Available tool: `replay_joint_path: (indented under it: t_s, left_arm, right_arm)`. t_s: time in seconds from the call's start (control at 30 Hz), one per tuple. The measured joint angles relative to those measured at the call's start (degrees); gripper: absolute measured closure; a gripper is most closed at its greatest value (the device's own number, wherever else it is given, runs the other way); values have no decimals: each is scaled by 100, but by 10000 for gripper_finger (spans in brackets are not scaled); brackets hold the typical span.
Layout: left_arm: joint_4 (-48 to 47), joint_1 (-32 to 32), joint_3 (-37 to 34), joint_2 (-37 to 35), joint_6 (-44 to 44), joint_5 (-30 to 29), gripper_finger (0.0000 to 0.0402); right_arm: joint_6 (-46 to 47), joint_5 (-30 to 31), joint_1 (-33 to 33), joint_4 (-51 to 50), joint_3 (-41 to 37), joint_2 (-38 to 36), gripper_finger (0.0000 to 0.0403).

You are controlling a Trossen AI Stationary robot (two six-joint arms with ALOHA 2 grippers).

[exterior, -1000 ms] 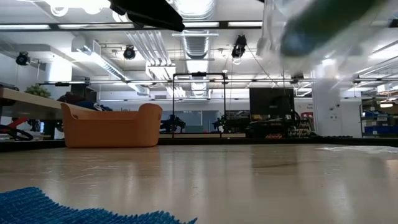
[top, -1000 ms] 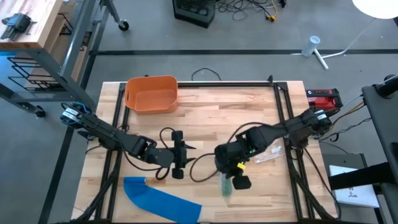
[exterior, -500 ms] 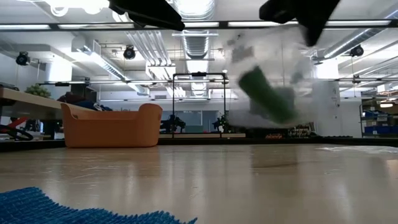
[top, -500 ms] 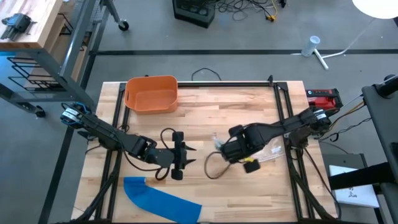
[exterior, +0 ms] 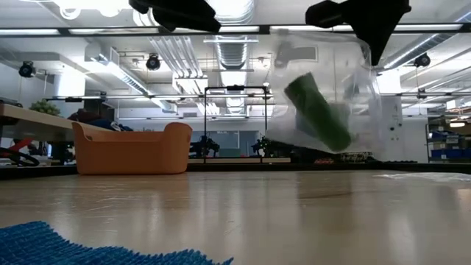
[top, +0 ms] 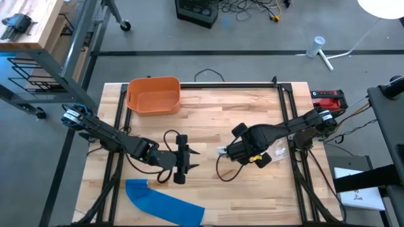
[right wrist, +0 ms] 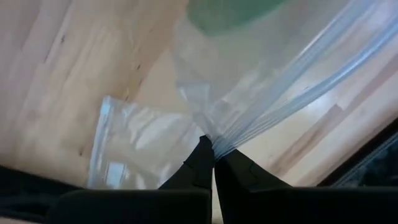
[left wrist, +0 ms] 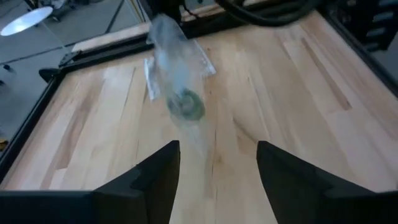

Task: Roll bandage
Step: Close the transparent zip bag

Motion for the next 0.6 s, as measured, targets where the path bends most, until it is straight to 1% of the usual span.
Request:
replay_joint_path:
  t_s: [0.13, 0.3, 0.37, 0.47, 0.6]
  left_arm:
    - [394, 82, -2, 115, -2, 4, 184]
    - [838, 247, -2, 498, -3, 5, 159]
    - [864, 327, -2, 624, -5, -4, 151]
    - [920, 450, -2, 755, -57, -192, 143]
    - [1128, 539, -2, 947, -71, -183, 141]
  right_arm:
    - [-34, 51, 27, 297, 0, 0, 403]
    - [-90, 56, 24, 829, 0, 0, 403]
    - [-111, 54, 24, 882, 0, 0, 403]
    - [-99, 52, 26, 893, 0, 2, 403]
    - [-88, 52, 26, 925, 0, 2, 403]
